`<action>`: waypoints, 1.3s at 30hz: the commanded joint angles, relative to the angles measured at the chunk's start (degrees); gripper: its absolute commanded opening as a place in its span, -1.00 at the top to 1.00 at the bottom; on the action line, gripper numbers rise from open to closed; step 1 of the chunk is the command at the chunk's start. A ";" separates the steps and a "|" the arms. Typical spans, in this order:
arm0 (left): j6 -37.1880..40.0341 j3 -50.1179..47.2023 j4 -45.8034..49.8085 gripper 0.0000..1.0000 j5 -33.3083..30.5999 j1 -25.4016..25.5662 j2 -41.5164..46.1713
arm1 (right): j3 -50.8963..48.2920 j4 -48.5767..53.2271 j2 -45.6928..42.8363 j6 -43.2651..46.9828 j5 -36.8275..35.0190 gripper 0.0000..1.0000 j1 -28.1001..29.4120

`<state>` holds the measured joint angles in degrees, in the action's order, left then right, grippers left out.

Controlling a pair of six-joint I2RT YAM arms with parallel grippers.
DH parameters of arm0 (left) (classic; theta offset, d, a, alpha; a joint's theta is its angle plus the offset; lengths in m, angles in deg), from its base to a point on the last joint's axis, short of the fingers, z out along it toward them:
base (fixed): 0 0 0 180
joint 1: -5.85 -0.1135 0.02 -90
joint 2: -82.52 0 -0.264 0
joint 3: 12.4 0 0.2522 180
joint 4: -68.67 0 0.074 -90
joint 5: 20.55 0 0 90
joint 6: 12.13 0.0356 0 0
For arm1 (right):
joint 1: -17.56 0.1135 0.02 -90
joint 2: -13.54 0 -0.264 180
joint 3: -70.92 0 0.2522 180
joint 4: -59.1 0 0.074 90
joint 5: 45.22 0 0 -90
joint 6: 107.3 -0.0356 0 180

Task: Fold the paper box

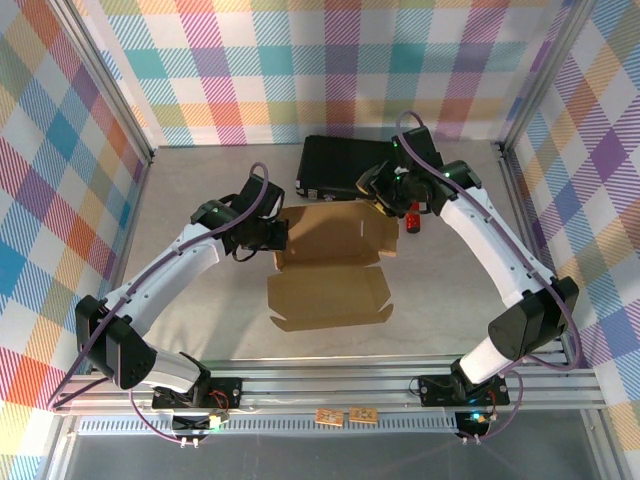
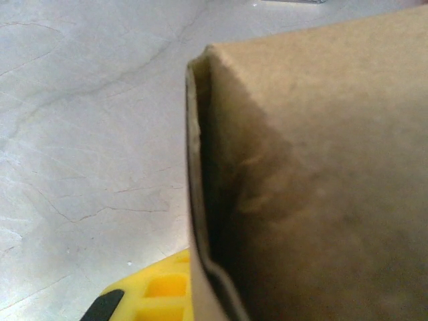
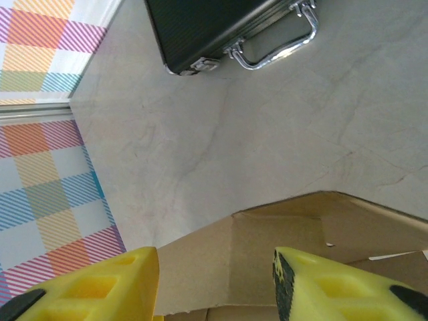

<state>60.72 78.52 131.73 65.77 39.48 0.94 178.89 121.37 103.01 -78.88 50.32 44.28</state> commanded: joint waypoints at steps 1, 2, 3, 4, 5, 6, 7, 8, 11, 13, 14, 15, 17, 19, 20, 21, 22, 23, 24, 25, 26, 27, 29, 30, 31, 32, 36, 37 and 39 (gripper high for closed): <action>-0.37 2.35 0.10 1.00 -0.18 0.67 0.07 | -1.24 -0.95 0.68 -2.20 1.73 0.01 0.69; -0.27 2.45 0.08 1.00 -0.20 0.65 0.03 | -1.07 -1.04 0.91 -2.44 1.75 0.01 0.78; -0.17 2.59 0.09 1.00 -0.19 0.65 -0.06 | -0.86 -1.01 1.20 -2.68 1.75 0.02 0.95; -0.11 2.72 -0.01 1.00 -0.28 0.71 -0.11 | -0.79 -1.05 1.39 -3.10 1.84 0.02 1.08; -0.08 2.79 0.00 1.00 -0.24 0.73 -0.16 | -0.85 -1.32 1.49 -3.54 1.97 0.02 1.05; -0.01 2.90 -0.08 1.00 -0.22 0.74 -0.24 | -1.04 -1.85 1.62 -4.08 2.25 0.03 1.14; -0.05 2.90 -0.21 1.00 -0.18 0.74 -0.34 | -1.13 -2.33 1.77 -4.59 2.52 0.07 1.23; -0.06 2.94 -0.34 1.00 -0.03 0.74 -0.33 | -1.13 -2.62 1.99 -5.08 2.77 0.09 1.38; -0.08 3.03 -0.52 1.00 0.15 0.83 -0.51 | -1.05 -3.61 2.56 -6.71 3.50 0.23 1.71; -0.08 3.07 -0.60 1.00 0.06 0.83 -0.60 | -1.05 -4.40 2.80 -7.69 3.60 0.38 1.93; -0.07 3.08 -0.61 1.00 0.14 0.83 -0.60 | -1.01 -4.69 2.81 -8.07 3.39 0.43 2.06; -0.06 3.06 -0.61 1.00 0.08 0.83 -0.53 | -0.96 -5.02 2.86 -8.56 3.34 0.48 2.11; -0.16 3.16 -0.69 1.00 0.06 0.83 -0.51 | -0.95 -4.97 3.00 -9.57 3.51 0.58 2.11; -0.23 3.25 -0.81 1.00 -0.06 0.83 -0.43 | -1.24 -5.62 2.90 -10.62 3.47 0.76 2.11; -0.21 3.25 -0.87 1.00 -0.18 0.83 -0.42 | -1.30 -5.72 2.79 -10.99 3.30 0.82 2.10; -0.32 3.25 -0.87 1.00 -0.34 0.85 -0.42 | -1.25 -5.67 2.65 -11.20 2.94 0.88 2.11; -0.49 3.17 -0.98 1.00 -0.59 0.83 -0.34 | -1.26 -5.66 2.33 -11.36 2.37 0.93 2.11; -0.47 3.12 -1.00 1.00 -0.64 0.83 -0.27 | -1.30 -5.56 2.05 -11.37 1.61 0.94 2.11; -0.52 3.16 -0.98 1.00 -0.79 0.83 -0.25 | -1.36 -5.24 1.47 -11.45 0.52 0.94 2.08; -0.52 3.14 -0.97 1.00 -0.82 0.83 -0.17 | -1.56 -5.10 0.64 -11.29 -0.85 0.94 2.11; -0.51 3.14 -1.00 1.00 -0.80 0.82 -0.16 | -2.13 -5.30 -0.27 -11.12 -2.11 0.94 2.03; -0.39 3.22 -0.96 1.00 -0.80 0.82 -0.07 | -3.16 -6.33 -1.63 -10.73 -3.06 0.85 1.87; -0.38 3.25 -0.97 1.00 -1.03 0.83 0.10 | -6.04 -9.46 -4.58 -9.12 -3.52 0.29 1.23; -0.34 3.22 -1.04 1.00 -1.15 0.83 0.26 | -7.62 -10.84 -6.37 -7.64 -3.29 0.04 0.68; -0.17 3.30 -1.03 1.00 -1.39 0.83 0.39 | -8.77 -10.09 -8.18 -6.25 -3.89 -0.11 0.21; -0.12 3.34 -0.97 1.00 -1.55 0.83 0.50 | -9.88 -9.49 -10.03 -4.58 -4.77 -0.17 -0.14; 0.20 3.82 -0.38 1.00 -1.86 0.83 0.39 | -19.87 -9.69 -20.69 3.05 -7.70 -0.02 -1.22; 0.21 3.91 -0.28 1.00 -1.87 0.83 0.37 | -22.88 -10.15 -23.16 4.58 -7.85 0.05 -1.25; 0.34 4.04 -0.33 1.00 -1.84 0.83 0.19 | -28.26 -11.38 -26.45 6.35 -5.82 0.20 -1.17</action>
<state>60.74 80.19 131.56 64.30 39.66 0.50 155.90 111.34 79.56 -79.06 44.55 42.88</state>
